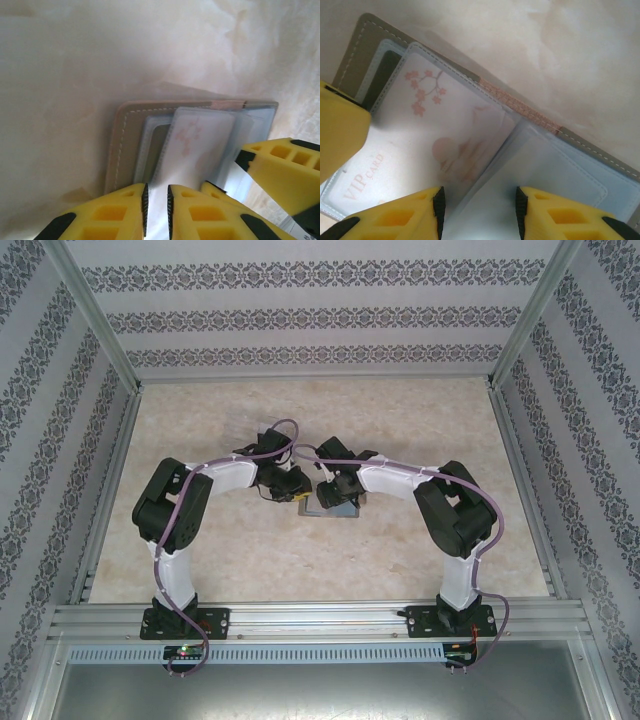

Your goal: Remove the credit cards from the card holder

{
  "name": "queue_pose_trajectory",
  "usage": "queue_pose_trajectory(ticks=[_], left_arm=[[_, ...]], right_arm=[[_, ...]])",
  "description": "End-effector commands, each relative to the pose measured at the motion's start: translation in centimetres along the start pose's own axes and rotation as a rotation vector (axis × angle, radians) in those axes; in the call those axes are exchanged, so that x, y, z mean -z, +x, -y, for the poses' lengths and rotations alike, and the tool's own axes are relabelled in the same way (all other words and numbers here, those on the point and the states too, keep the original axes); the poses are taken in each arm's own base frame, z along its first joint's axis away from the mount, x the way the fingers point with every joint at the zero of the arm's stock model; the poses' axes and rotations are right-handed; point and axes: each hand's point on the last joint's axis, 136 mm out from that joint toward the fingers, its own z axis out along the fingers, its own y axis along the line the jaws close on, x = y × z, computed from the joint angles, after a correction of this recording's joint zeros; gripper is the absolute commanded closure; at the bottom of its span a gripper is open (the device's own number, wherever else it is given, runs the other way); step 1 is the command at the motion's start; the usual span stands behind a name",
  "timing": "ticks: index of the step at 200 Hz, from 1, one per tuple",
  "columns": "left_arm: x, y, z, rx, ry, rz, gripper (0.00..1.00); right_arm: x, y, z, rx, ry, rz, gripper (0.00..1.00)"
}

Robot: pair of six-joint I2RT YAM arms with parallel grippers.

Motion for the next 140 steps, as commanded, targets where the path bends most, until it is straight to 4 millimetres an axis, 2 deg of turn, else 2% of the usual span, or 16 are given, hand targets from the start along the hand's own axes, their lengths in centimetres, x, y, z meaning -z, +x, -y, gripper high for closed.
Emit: queue_pose_trajectory(ticks=[1, 94, 123, 140], left_arm=[[-0.4, -0.3, 1.2, -0.051, 0.032, -0.004, 0.79], [-0.7, 0.6, -0.9, -0.066, -0.059, -0.046, 0.75], [-0.8, 1.2, -2.4, -0.088, -0.122, -0.067, 0.75], [-1.0, 1.3, -2.4, -0.099, -0.112, -0.079, 0.75]], right_arm=[[-0.8, 1.8, 0.3, -0.01, -0.013, -0.062, 0.57], [-1.0, 1.8, 0.5, -0.024, -0.025, -0.071, 0.58], [-1.1, 1.9, 0.6, -0.028, -0.021, -0.074, 0.6], [-1.1, 1.9, 0.6, -0.029, -0.023, -0.076, 0.6]])
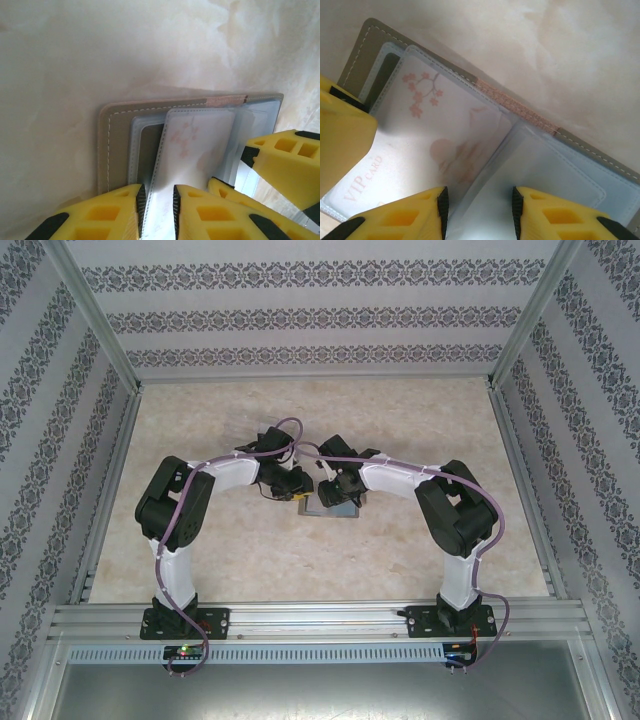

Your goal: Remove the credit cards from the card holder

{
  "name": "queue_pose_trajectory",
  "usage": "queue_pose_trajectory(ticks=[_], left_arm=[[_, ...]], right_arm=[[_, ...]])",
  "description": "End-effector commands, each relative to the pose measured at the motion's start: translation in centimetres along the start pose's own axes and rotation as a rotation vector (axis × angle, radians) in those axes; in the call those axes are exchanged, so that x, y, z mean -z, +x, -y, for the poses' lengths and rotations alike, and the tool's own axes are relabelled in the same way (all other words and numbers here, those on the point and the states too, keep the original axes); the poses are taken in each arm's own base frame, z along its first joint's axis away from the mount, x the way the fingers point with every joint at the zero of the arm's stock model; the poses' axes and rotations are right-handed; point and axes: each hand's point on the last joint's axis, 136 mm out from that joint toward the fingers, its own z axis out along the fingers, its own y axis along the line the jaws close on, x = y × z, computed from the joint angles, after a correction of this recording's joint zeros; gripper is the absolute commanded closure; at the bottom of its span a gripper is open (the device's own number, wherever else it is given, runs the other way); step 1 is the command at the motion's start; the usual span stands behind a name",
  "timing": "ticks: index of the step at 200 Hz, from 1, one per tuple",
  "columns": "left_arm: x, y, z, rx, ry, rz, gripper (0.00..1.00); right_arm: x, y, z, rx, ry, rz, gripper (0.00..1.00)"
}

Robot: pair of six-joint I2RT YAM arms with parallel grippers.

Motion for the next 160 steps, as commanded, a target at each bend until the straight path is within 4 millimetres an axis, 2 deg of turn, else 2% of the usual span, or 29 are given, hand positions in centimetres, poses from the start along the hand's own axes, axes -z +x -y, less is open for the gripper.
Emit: queue_pose_trajectory(ticks=[1, 49, 108, 160], left_arm=[[-1.0, 1.6, -2.3, -0.017, -0.091, -0.061, 0.75], [-1.5, 1.9, -1.9, -0.037, -0.056, -0.091, 0.74], [-1.3, 1.6, 0.2, -0.063, 0.031, -0.094, 0.76], [-0.9, 1.4, 0.4, -0.069, 0.029, -0.08, 0.8]], right_arm=[[-1.2, 1.9, 0.6, -0.017, 0.002, -0.072, 0.6], [-1.3, 1.9, 0.5, -0.02, -0.008, -0.075, 0.6], [-1.3, 1.9, 0.4, -0.024, -0.013, -0.075, 0.6], [-1.0, 1.8, 0.3, -0.027, -0.02, -0.066, 0.6]])
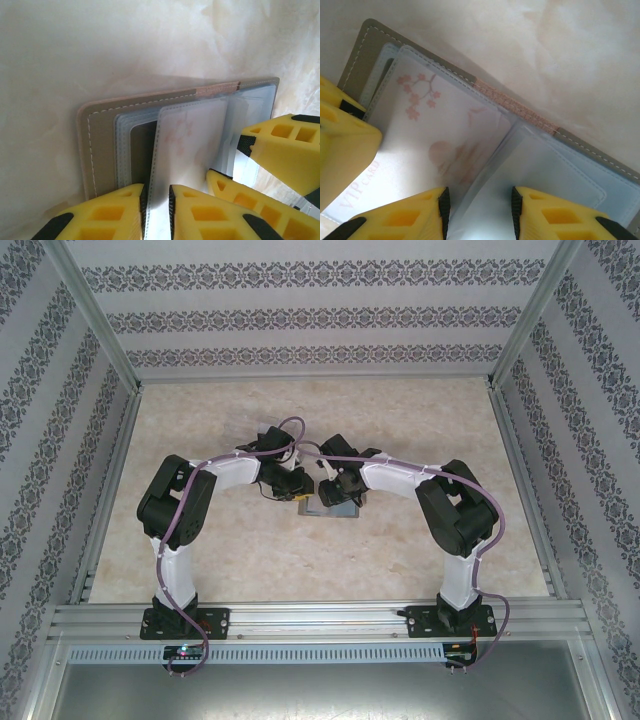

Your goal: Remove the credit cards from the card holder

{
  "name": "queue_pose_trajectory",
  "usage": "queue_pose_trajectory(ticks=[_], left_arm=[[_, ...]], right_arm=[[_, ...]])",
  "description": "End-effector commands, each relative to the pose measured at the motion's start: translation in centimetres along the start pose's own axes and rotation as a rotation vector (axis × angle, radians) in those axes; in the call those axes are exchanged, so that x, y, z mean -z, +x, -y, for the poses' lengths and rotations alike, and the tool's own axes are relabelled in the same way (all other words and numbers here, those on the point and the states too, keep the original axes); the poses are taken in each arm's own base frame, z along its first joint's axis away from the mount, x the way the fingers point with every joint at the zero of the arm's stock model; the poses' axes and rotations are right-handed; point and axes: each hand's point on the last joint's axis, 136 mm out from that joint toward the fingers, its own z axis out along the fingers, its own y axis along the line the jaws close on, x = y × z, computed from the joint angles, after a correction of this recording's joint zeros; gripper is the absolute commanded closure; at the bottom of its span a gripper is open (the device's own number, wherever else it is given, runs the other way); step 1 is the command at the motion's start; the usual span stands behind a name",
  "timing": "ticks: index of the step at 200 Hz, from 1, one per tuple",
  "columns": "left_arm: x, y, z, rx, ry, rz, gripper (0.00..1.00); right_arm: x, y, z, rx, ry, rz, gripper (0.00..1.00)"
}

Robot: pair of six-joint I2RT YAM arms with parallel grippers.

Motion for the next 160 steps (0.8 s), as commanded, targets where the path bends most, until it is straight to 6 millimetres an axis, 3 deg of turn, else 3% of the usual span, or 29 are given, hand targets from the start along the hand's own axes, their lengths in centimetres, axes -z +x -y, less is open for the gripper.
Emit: queue_pose_trajectory(ticks=[1, 51, 107, 126, 145, 160], left_arm=[[-0.6, 0.9, -0.1, -0.011, -0.003, -0.042, 0.8], [-0.3, 0.8, -0.3, -0.011, -0.022, -0.026, 0.89], [0.4, 0.5, 0.3, -0.009, -0.01, 0.003, 0.92], [0.5, 0.5, 1.1, -0.011, 0.026, 0.002, 0.88], [0.6, 0.6, 2.3, -0.025, 0.079, -0.004, 0.71], [0.7, 0.8, 3.6, -0.047, 0.118, -0.013, 0.65]], right_arm=[[-1.1, 1.8, 0.4, -0.019, -0.004, -0.062, 0.6], [0.3, 0.9, -0.1, -0.029, -0.025, 0.011, 0.57], [4.8, -1.2, 0.5, -0.062, -0.011, 0.247, 0.46], [6.2, -1.7, 1.2, -0.083, 0.014, 0.321, 0.43], [7.4, -1.9, 2.0, -0.123, 0.027, 0.384, 0.4], [8.3, -2.1, 2.6, -0.171, 0.014, 0.432, 0.38]])
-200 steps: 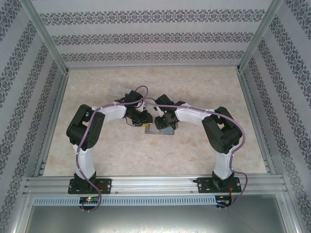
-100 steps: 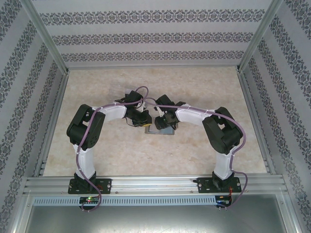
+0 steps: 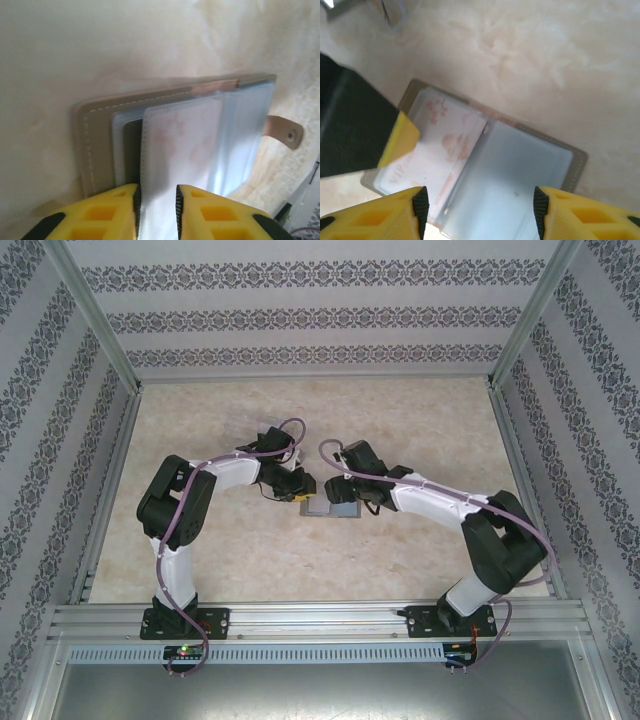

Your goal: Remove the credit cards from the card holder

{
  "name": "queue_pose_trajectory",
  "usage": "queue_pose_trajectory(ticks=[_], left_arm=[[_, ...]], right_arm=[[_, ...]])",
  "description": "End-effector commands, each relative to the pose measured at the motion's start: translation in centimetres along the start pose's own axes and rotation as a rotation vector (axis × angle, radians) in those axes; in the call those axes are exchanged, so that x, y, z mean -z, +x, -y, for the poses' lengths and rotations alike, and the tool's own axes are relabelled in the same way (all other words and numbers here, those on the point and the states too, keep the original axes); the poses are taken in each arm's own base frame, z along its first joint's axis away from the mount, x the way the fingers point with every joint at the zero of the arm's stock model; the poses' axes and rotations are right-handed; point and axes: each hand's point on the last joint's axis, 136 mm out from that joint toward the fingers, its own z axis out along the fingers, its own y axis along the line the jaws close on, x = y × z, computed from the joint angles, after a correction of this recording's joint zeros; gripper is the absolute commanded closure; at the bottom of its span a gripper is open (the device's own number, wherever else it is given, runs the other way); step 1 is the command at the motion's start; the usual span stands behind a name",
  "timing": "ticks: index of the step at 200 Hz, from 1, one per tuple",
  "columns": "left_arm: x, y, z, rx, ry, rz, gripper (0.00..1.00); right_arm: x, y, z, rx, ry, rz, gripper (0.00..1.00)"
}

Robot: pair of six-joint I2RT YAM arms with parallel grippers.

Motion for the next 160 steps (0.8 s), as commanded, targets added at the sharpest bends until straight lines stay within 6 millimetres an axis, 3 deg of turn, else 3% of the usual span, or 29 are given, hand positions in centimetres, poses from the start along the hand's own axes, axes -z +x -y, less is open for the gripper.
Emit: queue_pose_trajectory(ticks=[1, 70, 160], left_arm=[[0.5, 0.6, 3.1, -0.058, 0.086, -0.006, 0.65], [0.6, 1.0, 7.8, -0.097, 0.212, -0.01, 0.57], [-0.2, 0.3, 12.1, -0.121, 0.31, 0.012, 0.45]], right_arm=[[1.2, -1.8, 1.5, -0.088, 0.028, 0.123, 0.38], [3.7, -2.4, 4.9, -0.248, 0.043, 0.253, 0.36], [4.6, -2.2, 6.7, -0.307, 0.081, 0.298, 0.36]])
